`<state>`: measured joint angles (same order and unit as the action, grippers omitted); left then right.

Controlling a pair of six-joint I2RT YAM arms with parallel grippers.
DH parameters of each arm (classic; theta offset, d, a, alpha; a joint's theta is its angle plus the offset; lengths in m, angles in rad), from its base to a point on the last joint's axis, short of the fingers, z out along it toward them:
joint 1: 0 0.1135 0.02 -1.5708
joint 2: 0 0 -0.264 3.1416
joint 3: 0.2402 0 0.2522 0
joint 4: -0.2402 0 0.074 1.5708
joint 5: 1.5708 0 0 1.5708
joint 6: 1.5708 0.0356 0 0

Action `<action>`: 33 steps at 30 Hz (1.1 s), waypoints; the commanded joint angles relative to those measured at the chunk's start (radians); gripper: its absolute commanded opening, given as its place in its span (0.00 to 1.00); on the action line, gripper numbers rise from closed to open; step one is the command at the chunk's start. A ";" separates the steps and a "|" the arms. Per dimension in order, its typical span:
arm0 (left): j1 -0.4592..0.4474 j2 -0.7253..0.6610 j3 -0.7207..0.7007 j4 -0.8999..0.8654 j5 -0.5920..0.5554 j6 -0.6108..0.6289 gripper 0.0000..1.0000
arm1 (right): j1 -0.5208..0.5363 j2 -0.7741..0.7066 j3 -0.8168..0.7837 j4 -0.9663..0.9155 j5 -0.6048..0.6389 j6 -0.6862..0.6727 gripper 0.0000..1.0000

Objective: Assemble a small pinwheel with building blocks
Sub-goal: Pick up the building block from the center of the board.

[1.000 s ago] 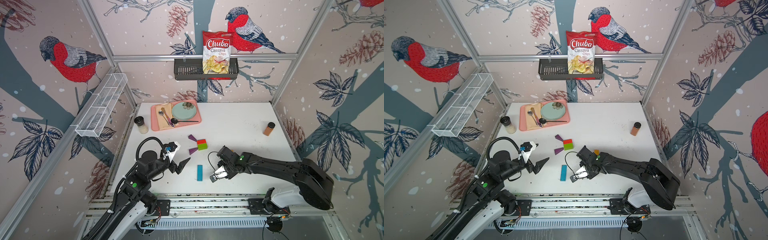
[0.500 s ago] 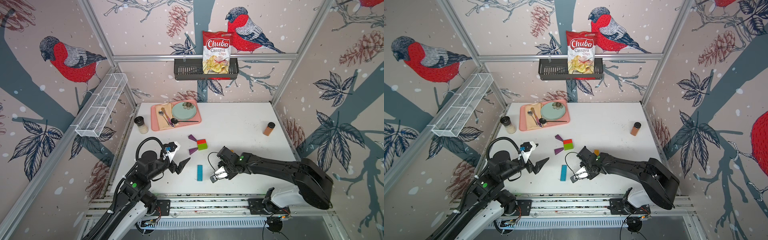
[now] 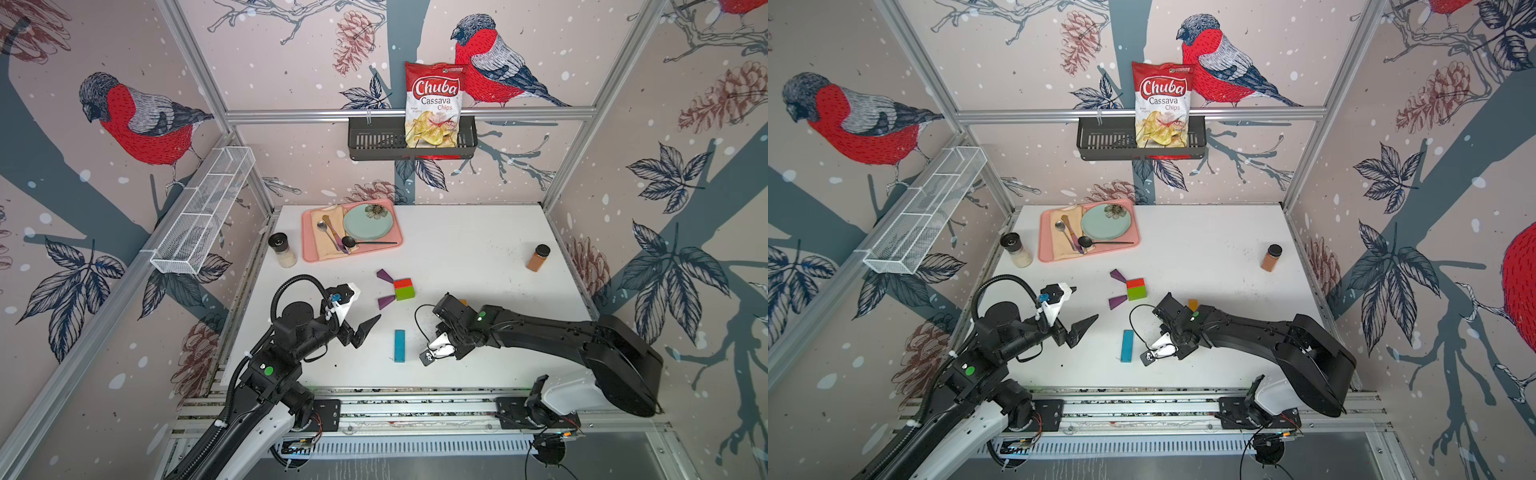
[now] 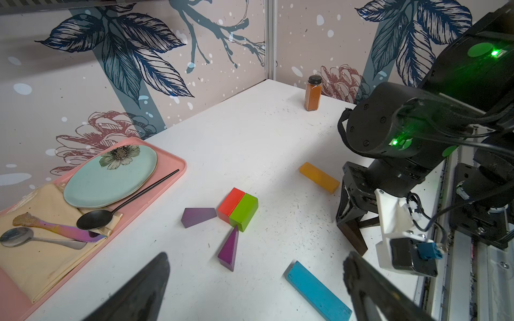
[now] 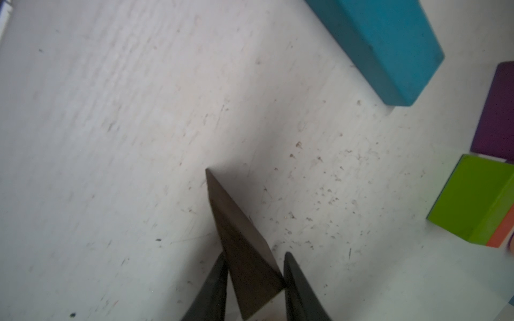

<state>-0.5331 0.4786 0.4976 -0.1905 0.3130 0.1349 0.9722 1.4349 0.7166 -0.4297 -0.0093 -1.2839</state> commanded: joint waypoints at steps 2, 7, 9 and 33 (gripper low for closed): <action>-0.001 -0.001 -0.001 0.040 0.005 0.004 0.97 | -0.001 0.007 0.010 -0.023 -0.026 0.008 0.31; 0.000 -0.006 -0.001 0.039 0.000 0.005 0.97 | -0.006 0.025 0.028 -0.030 -0.031 0.018 0.26; 0.000 -0.005 -0.001 0.040 -0.002 0.005 0.97 | -0.011 0.033 0.040 -0.033 -0.039 0.027 0.25; 0.000 0.304 0.105 -0.028 -0.121 -0.029 0.96 | -0.325 0.225 0.387 -0.157 -0.037 -0.001 0.21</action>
<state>-0.5331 0.7486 0.5785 -0.2089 0.2237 0.1223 0.6815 1.6245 1.0492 -0.5552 -0.0517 -1.2591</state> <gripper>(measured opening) 0.966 0.268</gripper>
